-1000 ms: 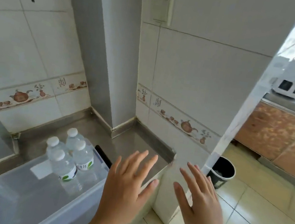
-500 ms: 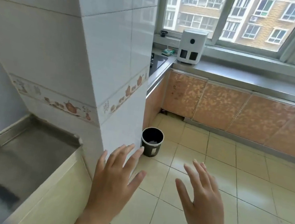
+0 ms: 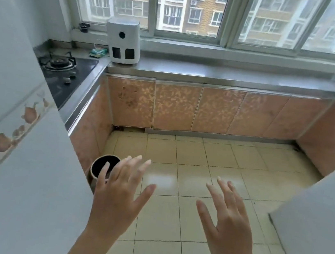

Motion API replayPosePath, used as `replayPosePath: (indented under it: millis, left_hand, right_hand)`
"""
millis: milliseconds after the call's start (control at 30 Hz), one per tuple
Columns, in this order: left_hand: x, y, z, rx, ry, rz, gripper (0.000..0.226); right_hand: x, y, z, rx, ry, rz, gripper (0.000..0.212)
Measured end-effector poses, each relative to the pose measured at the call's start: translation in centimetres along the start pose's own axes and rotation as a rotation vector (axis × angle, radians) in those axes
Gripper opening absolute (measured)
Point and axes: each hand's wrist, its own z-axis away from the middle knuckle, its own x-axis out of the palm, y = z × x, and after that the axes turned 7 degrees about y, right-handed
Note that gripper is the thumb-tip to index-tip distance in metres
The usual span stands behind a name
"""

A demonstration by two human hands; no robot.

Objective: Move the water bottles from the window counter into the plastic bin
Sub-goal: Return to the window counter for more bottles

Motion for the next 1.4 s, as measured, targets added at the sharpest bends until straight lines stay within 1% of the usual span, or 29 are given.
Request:
replayPosePath:
  millis: [167,300,400,500,633,767,933,1033,1133,1200,1400]
  left_hand:
    - [6.4,0.3,-9.1,0.083,-0.064,0.087,0.057]
    - [11.1,1.7,-15.6,0.187,-0.107,0.159,0.059]
    - [14.5,3.9,-19.5,0.268,-0.12,0.215,0.058]
    - [18.1,6.2,-23.0,0.336,-0.137,0.251,0.057]
    - [23.0,9.8,-27.3,0.404,-0.164,0.267,0.057]
    - [28.2,14.1,-32.3,0.439,-0.181,0.249,0.057]
    - [33.9,19.1,-39.5,0.463,-0.208,0.178,0.058]
    - [36.8,22.2,-43.7,0.471,-0.205,0.141,0.061]
    - [39.8,25.2,-47.3,0.471,-0.191,0.141,0.059]
    - [41.9,27.3,-49.6,0.47,-0.18,0.145,0.058]
    - [50.4,33.1,-56.6,0.512,-0.189,0.169,0.059]
  right_hand:
    - [1.4,3.3,-6.1,0.124,0.003,0.099,0.054]
    - [1.9,5.9,-10.4,0.205,0.033,0.172,0.055]
    - [2.0,8.0,-13.1,0.277,0.061,0.209,0.057]
    - [2.5,11.0,-15.7,0.344,0.052,0.223,0.058]
    - [3.2,16.2,-19.5,0.402,0.067,0.247,0.059]
    - [4.0,22.3,-24.4,0.451,0.079,0.21,0.063]
    - [4.3,30.4,-31.1,0.482,0.117,0.155,0.065]
    - [4.1,34.7,-35.5,0.45,0.116,0.149,0.07]
    - [3.8,38.2,-39.3,0.438,0.109,0.152,0.06]
    - [3.6,40.5,-41.6,0.459,0.115,0.149,0.058]
    - [4.2,49.1,-48.5,0.447,0.162,0.214,0.066]
